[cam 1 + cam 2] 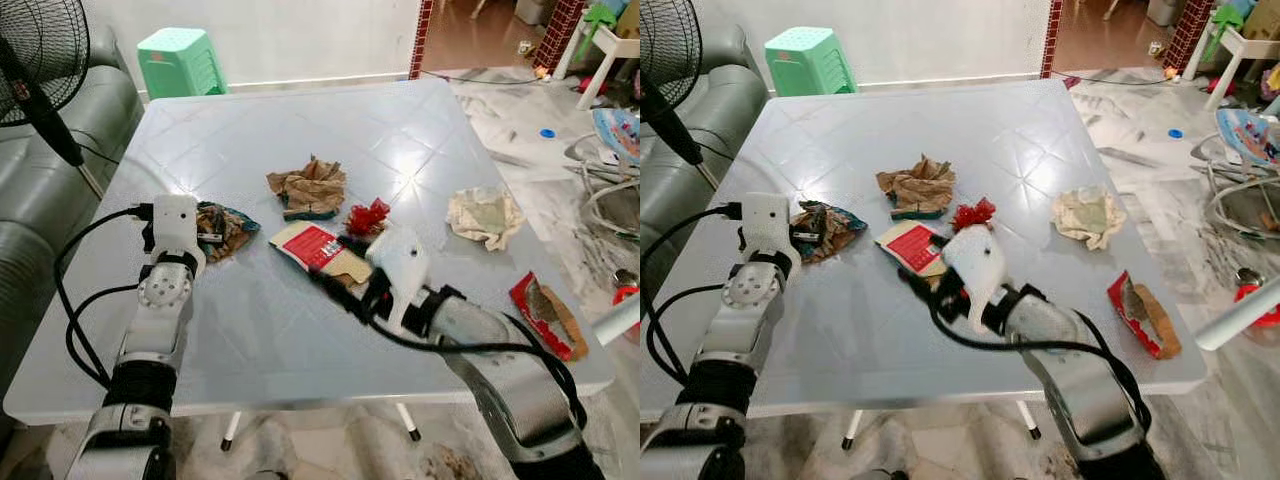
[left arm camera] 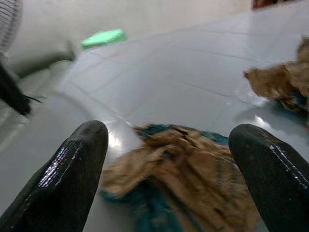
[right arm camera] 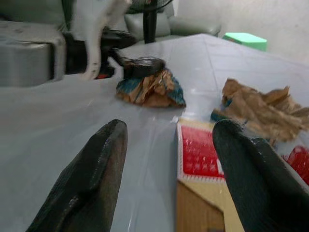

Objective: Picking trash to rubbish bin

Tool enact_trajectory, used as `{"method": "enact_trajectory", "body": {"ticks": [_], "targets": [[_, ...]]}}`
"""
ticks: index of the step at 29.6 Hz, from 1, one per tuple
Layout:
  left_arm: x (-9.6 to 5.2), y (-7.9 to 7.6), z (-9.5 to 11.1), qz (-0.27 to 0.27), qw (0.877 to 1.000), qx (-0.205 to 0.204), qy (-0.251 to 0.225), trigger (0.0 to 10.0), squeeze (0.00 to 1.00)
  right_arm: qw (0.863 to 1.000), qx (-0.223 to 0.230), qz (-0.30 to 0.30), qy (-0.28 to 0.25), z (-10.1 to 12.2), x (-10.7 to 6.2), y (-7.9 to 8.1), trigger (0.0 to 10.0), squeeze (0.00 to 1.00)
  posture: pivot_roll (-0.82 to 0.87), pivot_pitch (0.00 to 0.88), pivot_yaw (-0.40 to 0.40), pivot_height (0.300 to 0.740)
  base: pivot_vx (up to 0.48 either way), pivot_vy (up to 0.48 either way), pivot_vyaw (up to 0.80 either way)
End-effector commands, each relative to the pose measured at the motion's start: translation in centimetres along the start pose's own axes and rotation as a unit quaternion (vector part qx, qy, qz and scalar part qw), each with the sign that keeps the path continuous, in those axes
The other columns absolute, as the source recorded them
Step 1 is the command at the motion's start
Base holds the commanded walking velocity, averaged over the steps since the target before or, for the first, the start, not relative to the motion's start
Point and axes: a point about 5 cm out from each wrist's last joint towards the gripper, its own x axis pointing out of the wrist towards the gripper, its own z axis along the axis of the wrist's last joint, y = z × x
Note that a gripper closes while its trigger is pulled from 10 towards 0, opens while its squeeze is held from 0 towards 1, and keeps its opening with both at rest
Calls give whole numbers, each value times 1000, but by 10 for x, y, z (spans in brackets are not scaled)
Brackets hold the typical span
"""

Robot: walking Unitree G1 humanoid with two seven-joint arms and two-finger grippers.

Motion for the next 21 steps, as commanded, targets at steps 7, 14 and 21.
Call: {"method": "enact_trajectory", "body": {"ticks": [7,14,21], "targets": [[9,-5,-17,-21,997,-42,58,10000,0,999,3,36,2,9,-6,15,10000,0,-138,129,46,740,0,0,0],[10,-2,-21,-15,997,-29,75,0,0,997,6,75,13,9,-12,24,10000,0,-143,127,45,740,0,0,0],[10,7,-20,-10,997,-47,59,0,0,997,10,81,15,10,-10,22,10000,0,-129,113,30,740,0,0,0]]}}
